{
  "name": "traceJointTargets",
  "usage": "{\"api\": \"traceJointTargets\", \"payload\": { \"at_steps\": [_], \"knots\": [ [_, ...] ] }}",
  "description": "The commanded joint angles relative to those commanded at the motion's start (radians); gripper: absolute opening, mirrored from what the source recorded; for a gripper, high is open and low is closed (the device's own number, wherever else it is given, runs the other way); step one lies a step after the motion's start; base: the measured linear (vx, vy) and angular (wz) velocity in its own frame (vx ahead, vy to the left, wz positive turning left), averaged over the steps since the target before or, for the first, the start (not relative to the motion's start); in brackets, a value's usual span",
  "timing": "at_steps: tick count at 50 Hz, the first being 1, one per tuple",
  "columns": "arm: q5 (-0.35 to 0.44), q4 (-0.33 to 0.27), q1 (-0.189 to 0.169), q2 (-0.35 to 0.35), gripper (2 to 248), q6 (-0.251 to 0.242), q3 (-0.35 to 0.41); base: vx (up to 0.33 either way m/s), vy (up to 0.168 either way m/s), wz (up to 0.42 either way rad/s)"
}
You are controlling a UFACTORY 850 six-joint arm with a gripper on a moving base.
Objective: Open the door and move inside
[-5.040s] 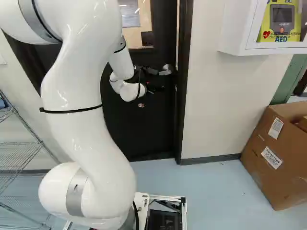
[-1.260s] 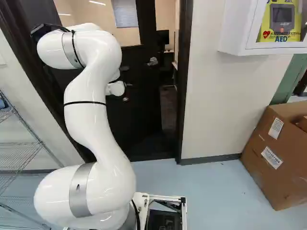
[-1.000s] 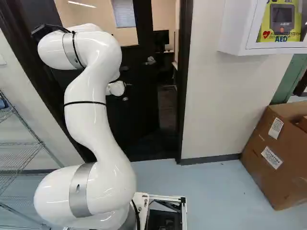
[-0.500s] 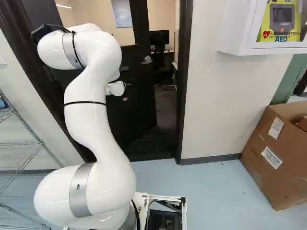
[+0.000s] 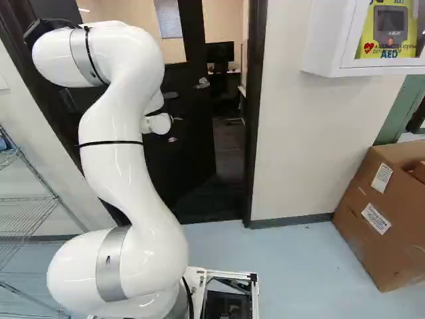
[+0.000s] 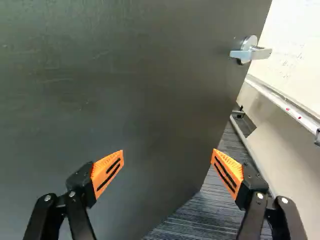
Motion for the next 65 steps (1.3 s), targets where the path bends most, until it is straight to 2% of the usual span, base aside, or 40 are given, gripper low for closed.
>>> {"api": "traceJointTargets", "payload": {
  "at_steps": [40, 65],
  "knots": [
    [0.0, -0.003, -0.017, 0.196, 247, 0.0, 0.255, 0.0, 0.0, 0.0],
    [0.0, -0.065, -0.041, 0.318, 247, 0.0, 0.403, 0.0, 0.0, 0.0]
  ]
}}
